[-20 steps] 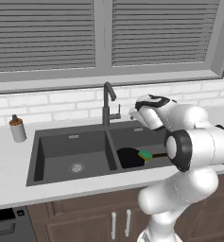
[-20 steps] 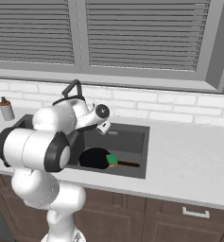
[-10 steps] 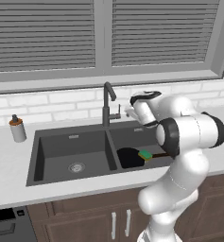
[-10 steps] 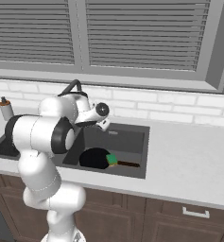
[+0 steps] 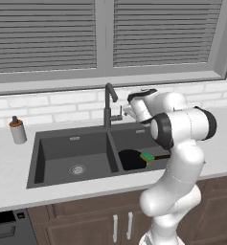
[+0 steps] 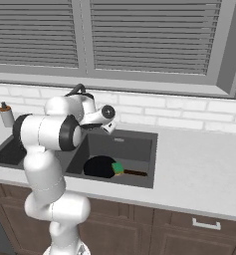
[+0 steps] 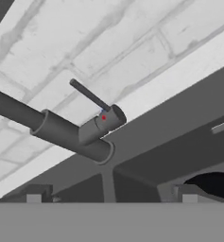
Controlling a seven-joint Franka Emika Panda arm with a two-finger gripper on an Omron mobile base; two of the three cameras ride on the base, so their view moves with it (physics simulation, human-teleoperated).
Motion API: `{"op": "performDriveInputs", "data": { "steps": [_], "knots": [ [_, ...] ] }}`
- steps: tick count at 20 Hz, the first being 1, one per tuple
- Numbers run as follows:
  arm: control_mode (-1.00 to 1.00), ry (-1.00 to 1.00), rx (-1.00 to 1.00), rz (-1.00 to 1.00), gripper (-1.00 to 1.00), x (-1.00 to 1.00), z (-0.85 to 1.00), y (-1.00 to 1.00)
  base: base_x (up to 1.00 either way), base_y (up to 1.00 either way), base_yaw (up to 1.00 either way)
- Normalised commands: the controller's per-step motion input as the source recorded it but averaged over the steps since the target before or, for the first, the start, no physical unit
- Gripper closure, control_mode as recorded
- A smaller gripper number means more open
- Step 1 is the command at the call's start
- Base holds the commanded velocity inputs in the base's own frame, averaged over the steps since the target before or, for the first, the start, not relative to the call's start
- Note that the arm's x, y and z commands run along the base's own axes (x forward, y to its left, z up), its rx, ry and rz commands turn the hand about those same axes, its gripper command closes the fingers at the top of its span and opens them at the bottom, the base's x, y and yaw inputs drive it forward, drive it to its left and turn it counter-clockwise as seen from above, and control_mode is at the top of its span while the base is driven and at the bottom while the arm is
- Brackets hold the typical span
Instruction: Pick the pan and sponge and place them into the sink. Then turn on the water.
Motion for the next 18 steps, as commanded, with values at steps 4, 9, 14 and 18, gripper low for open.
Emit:
{"op": "performDriveInputs", "data": {
  "steps": [4,9,14,18],
  "knots": [
    [-1.0,0.0,0.0,0.0,-1.0,0.23,-0.05,0.08,0.0,0.0,0.0],
    [-1.0,0.0,0.0,0.0,-1.0,0.35,-0.16,0.07,0.0,0.0,0.0],
    [-1.0,0.0,0.0,0.0,-1.0,0.37,-0.33,0.1,0.0,0.0,0.0],
    [-1.0,0.0,0.0,0.0,-1.0,0.37,-0.36,0.06,0.0,0.0,0.0]
  ]
}}
